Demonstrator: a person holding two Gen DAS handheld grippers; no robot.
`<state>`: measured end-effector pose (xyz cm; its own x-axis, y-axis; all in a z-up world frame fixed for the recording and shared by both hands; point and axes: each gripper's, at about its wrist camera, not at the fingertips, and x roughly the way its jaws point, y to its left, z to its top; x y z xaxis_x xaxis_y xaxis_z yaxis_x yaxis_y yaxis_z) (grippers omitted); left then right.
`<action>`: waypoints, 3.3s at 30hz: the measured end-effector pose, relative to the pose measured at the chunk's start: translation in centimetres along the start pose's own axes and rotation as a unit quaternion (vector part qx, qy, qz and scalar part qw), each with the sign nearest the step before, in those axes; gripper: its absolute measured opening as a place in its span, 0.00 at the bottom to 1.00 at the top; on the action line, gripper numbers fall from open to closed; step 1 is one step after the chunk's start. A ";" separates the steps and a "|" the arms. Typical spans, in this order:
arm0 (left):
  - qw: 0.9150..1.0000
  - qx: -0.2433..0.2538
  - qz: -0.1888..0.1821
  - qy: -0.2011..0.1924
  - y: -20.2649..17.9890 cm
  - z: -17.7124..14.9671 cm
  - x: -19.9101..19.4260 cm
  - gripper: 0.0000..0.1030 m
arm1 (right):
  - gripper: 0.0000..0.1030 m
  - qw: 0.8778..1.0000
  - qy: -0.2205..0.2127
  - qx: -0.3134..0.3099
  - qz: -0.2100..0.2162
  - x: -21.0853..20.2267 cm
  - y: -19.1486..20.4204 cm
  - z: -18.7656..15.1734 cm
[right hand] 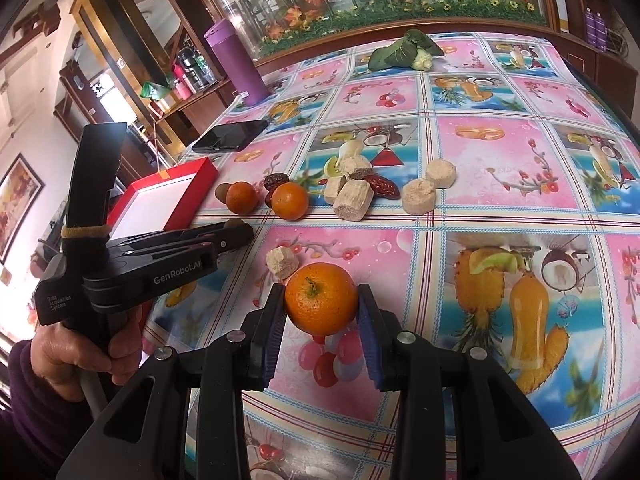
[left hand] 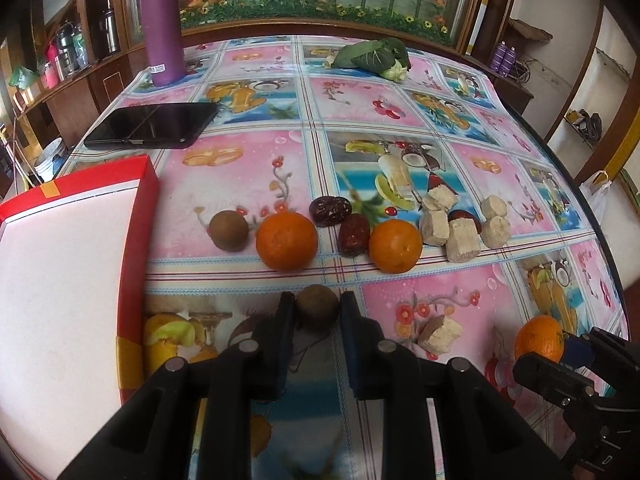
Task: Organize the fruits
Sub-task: 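Carry the orange and kiwi over the red tray with both grippers, then open both grippers to drop the orange and kiwi into the tray, then grasp a round beige cake with the right gripper while the left grasps a square cake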
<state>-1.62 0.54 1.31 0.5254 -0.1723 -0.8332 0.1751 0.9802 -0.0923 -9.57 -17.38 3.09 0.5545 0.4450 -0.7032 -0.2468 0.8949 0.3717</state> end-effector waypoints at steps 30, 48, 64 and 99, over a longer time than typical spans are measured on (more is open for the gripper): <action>0.977 -0.057 0.175 -0.106 12.6 -5.0 -12.1 0.24 | 0.32 0.991 0.014 -0.129 0.045 3.8 16.3 2.1; 0.967 -0.105 0.224 -0.063 19.5 -10.2 -10.8 0.24 | 0.33 0.980 0.089 -0.174 0.025 11.4 23.6 -0.9; 0.954 -0.133 0.258 -0.075 22.1 -11.7 -12.9 0.51 | 0.51 0.971 0.100 -0.218 0.012 10.6 25.8 -3.7; 0.999 0.048 0.004 -0.010 -3.3 -2.3 -3.3 0.63 | 0.49 0.991 0.041 -0.051 -0.113 3.7 -4.3 5.2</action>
<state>-5.82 -1.90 3.13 0.5438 -0.1675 -0.8223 0.2492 0.9679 -0.0324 -2.32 -19.73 2.07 0.5389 0.2305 -0.8102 -0.2045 0.9689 0.1396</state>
